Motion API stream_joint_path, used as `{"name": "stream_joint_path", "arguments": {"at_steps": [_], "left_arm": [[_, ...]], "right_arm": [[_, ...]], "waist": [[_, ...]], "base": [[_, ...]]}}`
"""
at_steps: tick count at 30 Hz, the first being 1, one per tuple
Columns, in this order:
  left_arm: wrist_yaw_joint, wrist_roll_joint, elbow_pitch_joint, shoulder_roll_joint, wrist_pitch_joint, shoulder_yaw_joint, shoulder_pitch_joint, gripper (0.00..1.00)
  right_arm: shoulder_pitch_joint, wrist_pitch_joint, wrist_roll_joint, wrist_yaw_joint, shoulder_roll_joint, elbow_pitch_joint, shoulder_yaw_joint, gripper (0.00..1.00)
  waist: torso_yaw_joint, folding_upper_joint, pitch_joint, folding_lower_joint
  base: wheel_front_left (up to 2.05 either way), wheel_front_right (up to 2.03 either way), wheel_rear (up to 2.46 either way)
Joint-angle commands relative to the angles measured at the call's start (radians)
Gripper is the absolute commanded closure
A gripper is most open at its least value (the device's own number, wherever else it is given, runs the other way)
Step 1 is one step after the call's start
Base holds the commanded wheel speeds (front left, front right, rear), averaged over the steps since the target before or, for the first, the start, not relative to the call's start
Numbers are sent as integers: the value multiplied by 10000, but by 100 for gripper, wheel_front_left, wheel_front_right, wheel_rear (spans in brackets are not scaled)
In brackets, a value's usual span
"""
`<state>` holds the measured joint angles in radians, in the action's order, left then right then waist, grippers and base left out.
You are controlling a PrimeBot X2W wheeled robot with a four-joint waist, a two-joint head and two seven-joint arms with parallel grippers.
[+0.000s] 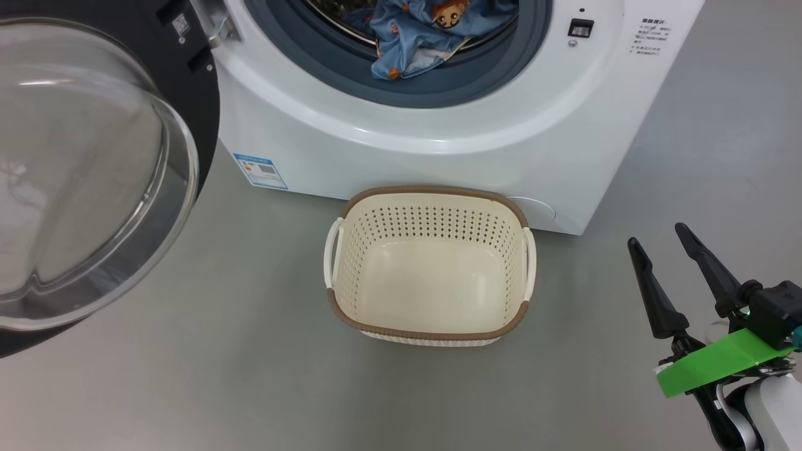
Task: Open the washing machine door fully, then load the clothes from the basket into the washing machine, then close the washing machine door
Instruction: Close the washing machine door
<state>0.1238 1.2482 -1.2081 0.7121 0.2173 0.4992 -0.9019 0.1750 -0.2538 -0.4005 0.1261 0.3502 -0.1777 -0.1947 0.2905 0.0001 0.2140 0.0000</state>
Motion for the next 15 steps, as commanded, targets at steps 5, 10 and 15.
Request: {"name": "stream_joint_path", "arguments": {"at_steps": [5, 10, 15], "left_arm": [[45, -182, -8, 838, 763, -225, -109, 100], [50, -201, -60, 844, 1428, -395, -118, 100], [52, -116, -23, 915, 1197, -282, -235, 100]], "right_arm": [[84, -80, 97, 46, 162, 161, -201, 0], [60, -80, 73, 46, 166, 149, -240, 0], [40, -80, 77, 46, 193, 161, -213, 0]], "waist": [[38, -1, -107, 0], [22, -1, -183, 0], [22, -1, -140, 0]], "base": [[0, 0, 0], [0, 0, 0], [0, 0, 0]]}}
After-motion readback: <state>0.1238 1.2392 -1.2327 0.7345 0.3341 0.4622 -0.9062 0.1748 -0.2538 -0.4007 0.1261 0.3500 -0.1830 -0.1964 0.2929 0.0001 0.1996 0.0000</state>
